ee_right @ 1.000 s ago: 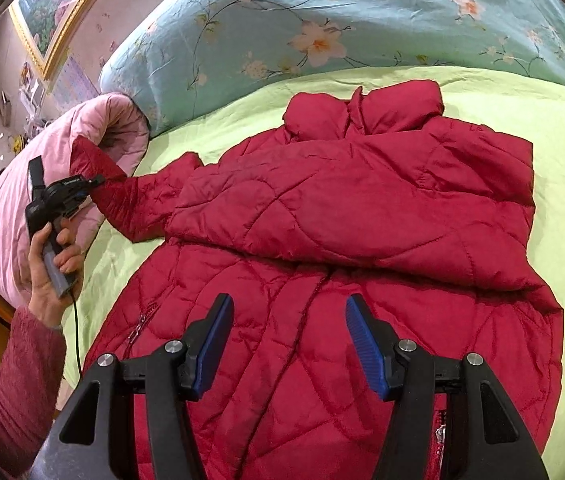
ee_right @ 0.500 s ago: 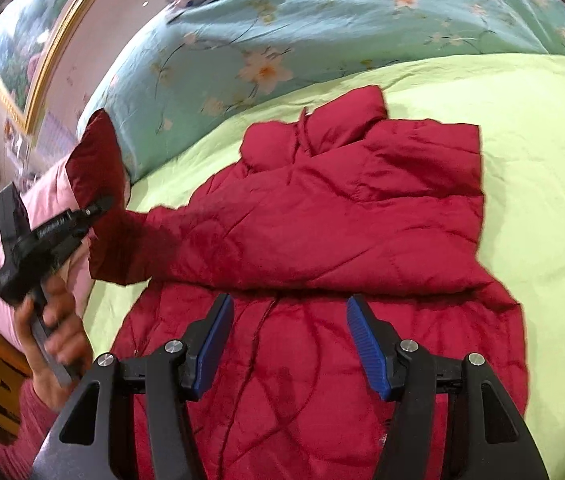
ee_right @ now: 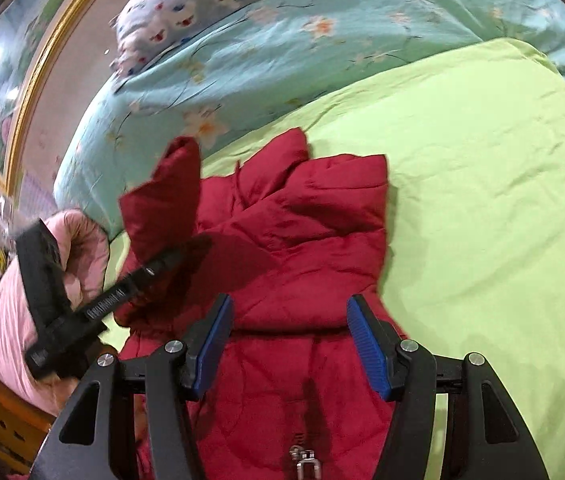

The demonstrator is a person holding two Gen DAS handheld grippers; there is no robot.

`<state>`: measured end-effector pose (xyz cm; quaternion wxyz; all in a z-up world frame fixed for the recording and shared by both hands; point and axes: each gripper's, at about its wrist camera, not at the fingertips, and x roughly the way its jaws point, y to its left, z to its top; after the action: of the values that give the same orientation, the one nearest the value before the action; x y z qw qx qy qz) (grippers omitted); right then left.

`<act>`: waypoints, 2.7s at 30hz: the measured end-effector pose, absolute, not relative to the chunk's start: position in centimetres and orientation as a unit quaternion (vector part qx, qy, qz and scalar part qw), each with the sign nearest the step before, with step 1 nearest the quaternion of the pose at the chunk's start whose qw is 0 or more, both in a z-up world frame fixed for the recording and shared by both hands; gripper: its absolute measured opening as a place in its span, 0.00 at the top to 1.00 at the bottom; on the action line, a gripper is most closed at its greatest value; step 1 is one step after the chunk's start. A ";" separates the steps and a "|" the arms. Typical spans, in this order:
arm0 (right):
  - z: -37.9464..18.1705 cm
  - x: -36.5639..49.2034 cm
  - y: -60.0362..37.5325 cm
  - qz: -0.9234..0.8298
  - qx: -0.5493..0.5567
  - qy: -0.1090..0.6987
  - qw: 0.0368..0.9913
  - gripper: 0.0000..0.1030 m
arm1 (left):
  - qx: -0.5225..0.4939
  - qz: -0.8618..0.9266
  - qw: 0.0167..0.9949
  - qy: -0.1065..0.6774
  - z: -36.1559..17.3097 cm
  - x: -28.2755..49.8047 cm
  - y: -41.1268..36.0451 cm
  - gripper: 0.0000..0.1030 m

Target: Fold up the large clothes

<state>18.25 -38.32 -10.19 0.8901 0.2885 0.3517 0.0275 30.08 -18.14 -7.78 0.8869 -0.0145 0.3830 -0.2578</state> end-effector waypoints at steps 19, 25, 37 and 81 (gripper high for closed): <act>-13.4 27.3 -37.6 0.084 0.390 0.389 0.831 0.23 | 0.045 -0.291 0.868 0.399 -10.6 27.7 -19.4 0.48; -14.5 28.8 -36.6 0.101 0.409 0.391 0.819 0.23 | 0.016 -0.309 0.855 0.417 -9.8 26.4 -16.3 0.48; -11.6 28.1 -36.4 0.084 0.340 0.375 0.858 0.91 | -0.094 -0.197 0.882 0.419 -5.6 31.4 -3.7 0.45; -14.4 30.1 -31.9 -0.008 0.167 0.434 0.885 0.67 | -0.037 -0.170 0.851 0.496 -13.2 37.3 -5.1 0.38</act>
<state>30.07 -31.90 -14.41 0.8850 0.1670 0.4345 -0.0076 37.34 -5.11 -13.18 0.8510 -0.0369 0.4955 -0.1702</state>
